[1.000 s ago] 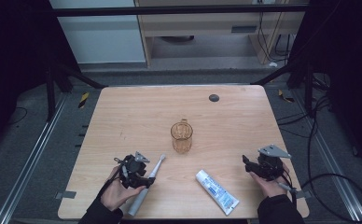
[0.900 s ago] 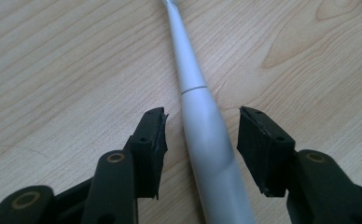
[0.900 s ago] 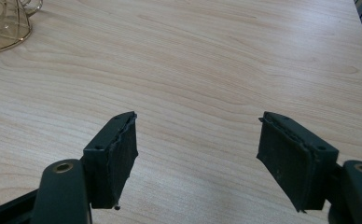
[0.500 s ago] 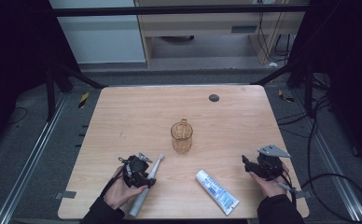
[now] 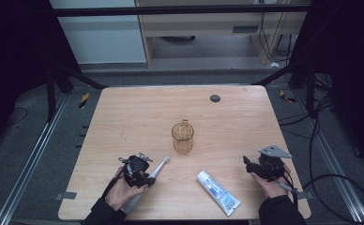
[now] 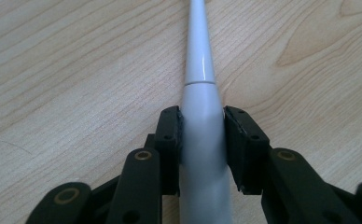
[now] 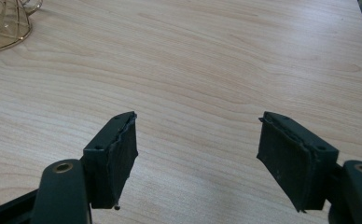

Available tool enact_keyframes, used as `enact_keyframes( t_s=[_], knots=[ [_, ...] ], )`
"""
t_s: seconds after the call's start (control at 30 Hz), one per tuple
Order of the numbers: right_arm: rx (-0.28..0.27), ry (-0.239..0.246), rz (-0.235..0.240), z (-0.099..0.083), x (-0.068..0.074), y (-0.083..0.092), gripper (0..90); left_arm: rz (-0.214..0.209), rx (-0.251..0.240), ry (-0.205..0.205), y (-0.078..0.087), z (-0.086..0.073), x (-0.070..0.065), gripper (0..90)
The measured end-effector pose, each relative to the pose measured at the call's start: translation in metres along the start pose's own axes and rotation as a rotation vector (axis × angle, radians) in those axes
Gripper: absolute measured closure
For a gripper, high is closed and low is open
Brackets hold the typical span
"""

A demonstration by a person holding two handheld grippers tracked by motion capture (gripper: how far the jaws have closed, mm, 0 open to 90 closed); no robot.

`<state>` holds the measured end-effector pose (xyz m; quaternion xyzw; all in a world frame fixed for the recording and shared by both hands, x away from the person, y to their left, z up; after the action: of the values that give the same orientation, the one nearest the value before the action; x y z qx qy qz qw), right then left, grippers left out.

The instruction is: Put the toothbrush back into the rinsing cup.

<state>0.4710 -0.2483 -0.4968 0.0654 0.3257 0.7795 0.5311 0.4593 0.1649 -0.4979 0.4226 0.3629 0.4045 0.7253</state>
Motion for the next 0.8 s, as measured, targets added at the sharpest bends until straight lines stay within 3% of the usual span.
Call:
enact_keyframes(
  t_s=[0.23,0.6,0.8],
  knots=[
    [0.001,0.001,0.0,0.0,0.0,0.0,28.2,-0.013,-0.006,0.005,0.003,-0.001,0.0,66.7],
    [0.003,-0.002,-0.001,0.0,0.0,0.001,28.1,-0.033,-0.104,0.021,0.024,0.003,0.002,66.9],
    [0.003,-0.003,0.0,0.0,0.0,0.001,28.1,-0.033,-0.125,0.024,0.029,0.004,0.004,66.9]
  ],
)
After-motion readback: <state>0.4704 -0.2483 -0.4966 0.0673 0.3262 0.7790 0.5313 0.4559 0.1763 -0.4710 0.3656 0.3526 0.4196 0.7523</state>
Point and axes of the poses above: each handheld gripper's, and its own axes: y roughly backward along the jaws, z roughly out of its top, x roughly to its left, the point moved 3 cm from there along -y, roughly forward along the jaws, and after that the axes turned 14 degrees about y, right-handed, at the moved point
